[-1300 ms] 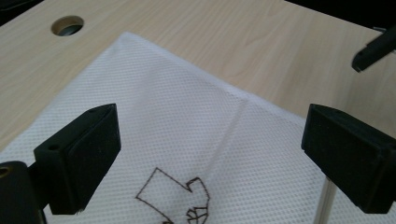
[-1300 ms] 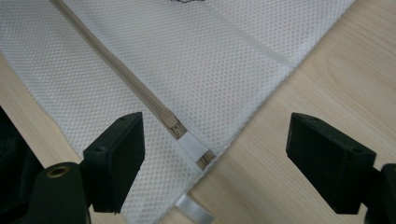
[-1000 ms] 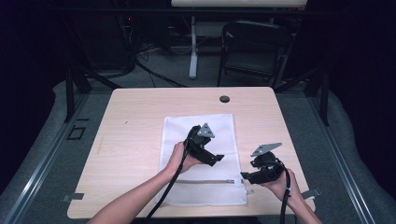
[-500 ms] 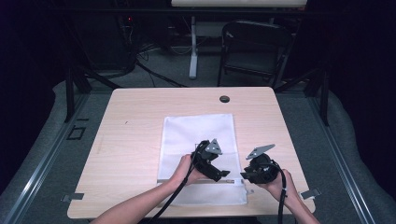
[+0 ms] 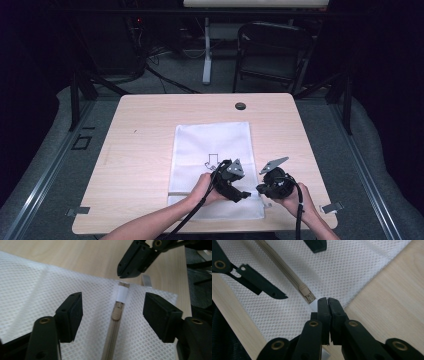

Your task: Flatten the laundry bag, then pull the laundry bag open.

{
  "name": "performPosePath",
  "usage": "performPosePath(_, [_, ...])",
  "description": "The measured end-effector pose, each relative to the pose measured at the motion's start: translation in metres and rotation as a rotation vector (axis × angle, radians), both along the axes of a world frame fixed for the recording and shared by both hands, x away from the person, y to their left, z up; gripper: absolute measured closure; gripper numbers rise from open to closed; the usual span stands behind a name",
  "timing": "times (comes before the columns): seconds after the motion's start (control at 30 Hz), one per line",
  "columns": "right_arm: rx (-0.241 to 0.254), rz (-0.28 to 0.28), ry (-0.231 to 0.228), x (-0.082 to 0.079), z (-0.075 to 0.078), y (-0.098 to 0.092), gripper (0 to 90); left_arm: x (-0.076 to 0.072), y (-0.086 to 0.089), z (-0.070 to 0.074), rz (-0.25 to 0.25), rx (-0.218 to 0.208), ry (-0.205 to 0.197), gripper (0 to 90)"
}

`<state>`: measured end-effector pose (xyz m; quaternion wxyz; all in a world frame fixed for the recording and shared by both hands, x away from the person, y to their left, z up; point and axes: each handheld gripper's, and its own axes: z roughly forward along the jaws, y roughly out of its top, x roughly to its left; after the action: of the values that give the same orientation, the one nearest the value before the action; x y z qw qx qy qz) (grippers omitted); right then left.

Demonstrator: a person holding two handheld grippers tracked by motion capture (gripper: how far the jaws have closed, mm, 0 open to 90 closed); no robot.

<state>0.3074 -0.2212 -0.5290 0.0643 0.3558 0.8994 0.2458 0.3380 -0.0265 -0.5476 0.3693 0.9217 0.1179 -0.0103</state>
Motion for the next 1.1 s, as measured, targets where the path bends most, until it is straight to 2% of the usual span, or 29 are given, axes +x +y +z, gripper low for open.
performPosePath(0.03, [-0.003, -0.002, 0.003, 0.0, -0.002, 0.001, 89.9, -0.002, -0.001, -0.001, 0.008, 0.023, -0.005, 35.5])
performPosePath(0.1, [-0.006, 0.006, 0.018, 0.001, -0.006, 0.003, 90.0, -0.002, -0.003, -0.007, -0.01, 0.015, 0.014, 39.7])
performPosePath(0.17, [-0.031, 0.015, 0.021, 0.002, -0.01, 0.006, 90.0, -0.002, -0.006, -0.011, -0.016, 0.027, 0.013, 44.5])
performPosePath(0.2, [-0.018, 0.022, 0.024, 0.002, -0.012, 0.007, 90.0, -0.002, -0.007, -0.012, -0.014, 0.043, 0.017, 46.2])
performPosePath(0.27, [-0.039, 0.016, 0.027, 0.003, -0.013, 0.008, 90.0, -0.002, -0.009, -0.017, -0.022, 0.041, 0.021, 50.9])
performPosePath(0.3, [-0.045, 0.025, 0.035, 0.004, -0.015, 0.009, 90.0, -0.002, -0.009, -0.016, -0.021, 0.064, 0.018, 53.5])
performPosePath(0.33, [-0.048, 0.028, 0.037, 0.005, -0.016, 0.009, 90.0, -0.003, -0.01, -0.018, -0.027, 0.052, 0.019, 55.6])
performPosePath(0.37, [-0.051, 0.023, 0.044, 0.006, -0.017, 0.01, 90.0, -0.003, -0.01, -0.019, -0.029, 0.058, 0.015, 58.7])
performPosePath(0.4, [-0.027, 0.019, 0.05, 0.006, -0.019, 0.011, 90.0, -0.002, -0.011, -0.02, -0.029, 0.054, 0.004, 60.7])
performPosePath(0.43, [-0.035, 0.026, 0.057, 0.007, -0.019, 0.011, 90.0, -0.002, -0.011, -0.02, -0.025, 0.07, 0.002, 64.5])
performPosePath(0.47, [-0.054, 0.032, 0.051, 0.007, -0.02, 0.011, 90.0, -0.002, -0.011, -0.021, -0.033, 0.057, 0.008, 66.8])
performPosePath(0.67, [-0.027, 0.018, 0.062, 0.007, -0.024, 0.01, 90.0, -0.004, -0.012, -0.02, -0.064, 0.048, -0.016, 78.9])
performPosePath(0.77, [0.01, -0.005, 0.068, 0.007, -0.026, 0.01, 90.0, -0.004, -0.013, -0.019, -0.062, 0.067, -0.026, 80.4])
performPosePath(0.83, [-0.009, 0.0, 0.066, 0.007, -0.025, 0.01, 90.0, -0.004, -0.013, -0.021, -0.067, 0.06, -0.014, 80.6])
performPosePath(0.87, [-0.011, 0.0, 0.067, 0.007, -0.025, 0.01, 90.0, -0.004, -0.013, -0.02, -0.062, 0.08, -0.013, 80.0])
performPosePath(0.9, [-0.015, 0.009, 0.074, 0.008, -0.025, 0.009, 90.0, -0.004, -0.014, -0.022, -0.063, 0.068, -0.002, 79.3])
performPosePath(0.93, [-0.033, 0.014, 0.078, 0.008, -0.024, 0.008, 90.0, -0.003, -0.014, -0.022, -0.063, 0.08, -0.004, 78.9])
performPosePath(1.0, [-0.022, 0.016, 0.081, 0.009, -0.025, 0.007, 90.0, -0.002, -0.015, -0.022, -0.062, 0.082, 0.003, 79.1])
performPosePath(1.03, [-0.011, 0.012, 0.082, 0.009, -0.025, 0.007, 90.0, -0.002, -0.015, -0.023, -0.063, 0.066, 0.011, 80.5])
performPosePath(1.1, [-0.016, 0.017, 0.081, 0.008, -0.025, 0.008, 90.0, -0.003, -0.015, -0.022, -0.068, 0.075, 0.001, 81.5])
